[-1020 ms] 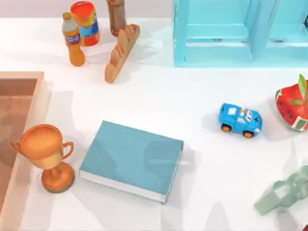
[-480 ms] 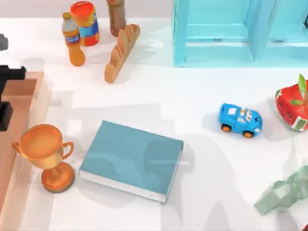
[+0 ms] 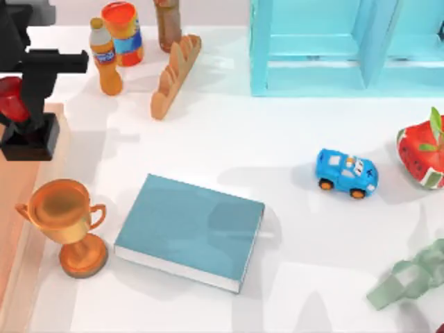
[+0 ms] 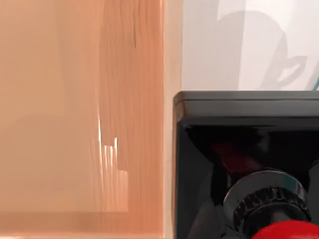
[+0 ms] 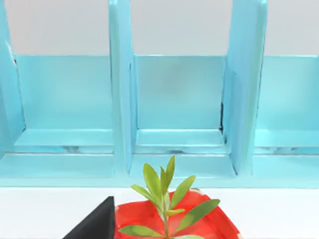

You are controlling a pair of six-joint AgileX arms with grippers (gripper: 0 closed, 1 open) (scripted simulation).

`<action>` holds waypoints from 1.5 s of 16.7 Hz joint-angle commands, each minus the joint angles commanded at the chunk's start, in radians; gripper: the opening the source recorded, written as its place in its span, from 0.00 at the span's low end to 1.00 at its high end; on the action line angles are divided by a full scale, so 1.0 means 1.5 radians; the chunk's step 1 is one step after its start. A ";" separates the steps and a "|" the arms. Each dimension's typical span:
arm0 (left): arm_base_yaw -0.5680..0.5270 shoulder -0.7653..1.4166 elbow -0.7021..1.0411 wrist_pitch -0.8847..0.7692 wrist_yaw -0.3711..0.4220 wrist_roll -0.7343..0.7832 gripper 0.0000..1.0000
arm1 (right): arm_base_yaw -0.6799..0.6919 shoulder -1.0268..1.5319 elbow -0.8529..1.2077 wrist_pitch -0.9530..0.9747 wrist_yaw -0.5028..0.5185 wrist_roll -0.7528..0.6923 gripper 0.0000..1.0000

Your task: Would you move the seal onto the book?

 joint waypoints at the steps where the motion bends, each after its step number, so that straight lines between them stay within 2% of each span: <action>1: 0.000 0.000 0.000 0.000 0.000 0.000 0.00 | 0.000 0.000 0.000 0.000 0.000 0.000 1.00; 4: 0.002 0.003 -0.001 0.002 0.000 0.002 0.00 | 0.000 0.000 0.000 0.000 0.000 0.000 1.00; 7: -0.030 0.032 0.026 0.029 -0.006 0.005 0.00 | 0.000 0.000 0.000 0.000 0.000 0.000 1.00; 11: -0.135 0.086 0.061 0.092 -0.018 -0.012 0.00 | 0.000 0.000 0.000 0.000 0.000 0.000 1.00; 16: -0.236 0.101 0.027 0.133 -0.033 -0.063 0.00 | 0.000 0.000 0.000 0.000 0.000 0.000 1.00; 19: -0.275 0.094 -0.012 0.156 -0.032 -0.123 0.00 | 0.000 0.000 0.000 0.000 0.000 0.000 1.00; 25: -0.324 0.078 -0.113 0.201 -0.007 -0.305 0.00 | 0.000 0.000 0.000 0.000 0.000 0.000 1.00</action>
